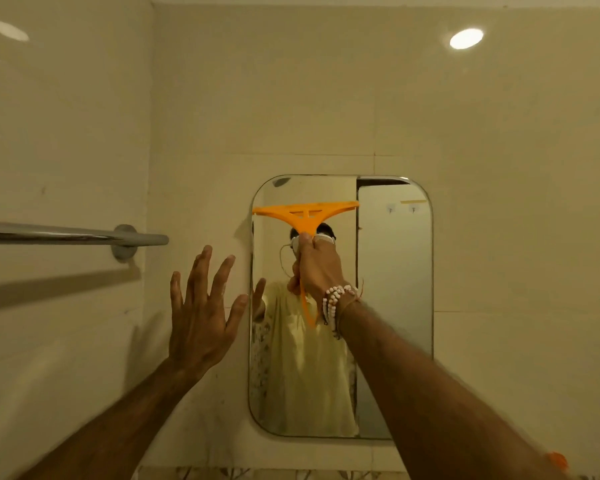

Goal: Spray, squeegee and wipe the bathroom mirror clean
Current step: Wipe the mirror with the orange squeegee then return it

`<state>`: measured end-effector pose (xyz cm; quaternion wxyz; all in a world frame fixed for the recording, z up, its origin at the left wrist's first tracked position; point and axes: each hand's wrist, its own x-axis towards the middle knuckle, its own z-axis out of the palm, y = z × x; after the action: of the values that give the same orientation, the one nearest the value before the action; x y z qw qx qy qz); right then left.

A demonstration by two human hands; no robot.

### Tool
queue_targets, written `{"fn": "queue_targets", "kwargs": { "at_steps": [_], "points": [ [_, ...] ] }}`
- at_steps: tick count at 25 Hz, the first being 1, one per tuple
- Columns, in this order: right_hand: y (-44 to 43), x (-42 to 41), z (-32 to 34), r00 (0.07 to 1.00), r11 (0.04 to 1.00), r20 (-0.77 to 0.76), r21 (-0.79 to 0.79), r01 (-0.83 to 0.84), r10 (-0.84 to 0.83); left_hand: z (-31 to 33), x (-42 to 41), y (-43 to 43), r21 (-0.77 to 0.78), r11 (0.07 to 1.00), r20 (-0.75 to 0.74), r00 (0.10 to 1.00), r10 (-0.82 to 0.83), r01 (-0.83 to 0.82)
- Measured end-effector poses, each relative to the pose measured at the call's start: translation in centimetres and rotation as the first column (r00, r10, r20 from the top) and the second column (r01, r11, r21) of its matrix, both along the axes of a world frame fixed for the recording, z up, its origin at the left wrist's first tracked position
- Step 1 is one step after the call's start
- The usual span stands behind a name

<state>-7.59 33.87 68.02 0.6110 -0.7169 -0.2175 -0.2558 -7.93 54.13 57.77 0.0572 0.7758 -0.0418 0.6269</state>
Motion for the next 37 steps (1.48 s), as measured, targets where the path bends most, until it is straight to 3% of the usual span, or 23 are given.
{"fn": "queue_targets", "kwargs": {
  "at_steps": [11, 17, 20, 24, 37],
  "points": [
    [-0.7, -1.0, -17.4, 0.989, 0.994, -0.12, -0.068, 0.081, -0.088, -1.0, -0.3, -0.6, -0.014, 1.0, -0.026, 1.0, -0.016, 0.015],
    [-0.3, -1.2, -11.2, 0.998, 0.999, 0.032, 0.013, 0.053, -0.053, 0.3, -0.5, -0.3, -0.052, 0.998, 0.026, 0.999, -0.019, 0.02],
    [1.0, -0.7, -5.4, 0.989, 0.994, 0.111, -0.034, 0.104, -0.1, 0.0, -0.5, 0.1, -0.06, 0.998, 0.024, 1.0, 0.009, -0.008],
    [1.5, 0.3, -2.4, 0.986, 0.982, 0.089, -0.111, 0.151, -0.142, -1.3, -0.6, 0.9, -0.057, 0.998, 0.009, 1.0, 0.015, -0.014],
    [-2.2, 0.7, -20.1, 0.992, 0.917, 0.031, -0.378, 0.126, -0.123, -3.4, 0.0, -1.4, -0.05, 0.999, -0.074, 0.997, -0.016, 0.012]
  ]
}}
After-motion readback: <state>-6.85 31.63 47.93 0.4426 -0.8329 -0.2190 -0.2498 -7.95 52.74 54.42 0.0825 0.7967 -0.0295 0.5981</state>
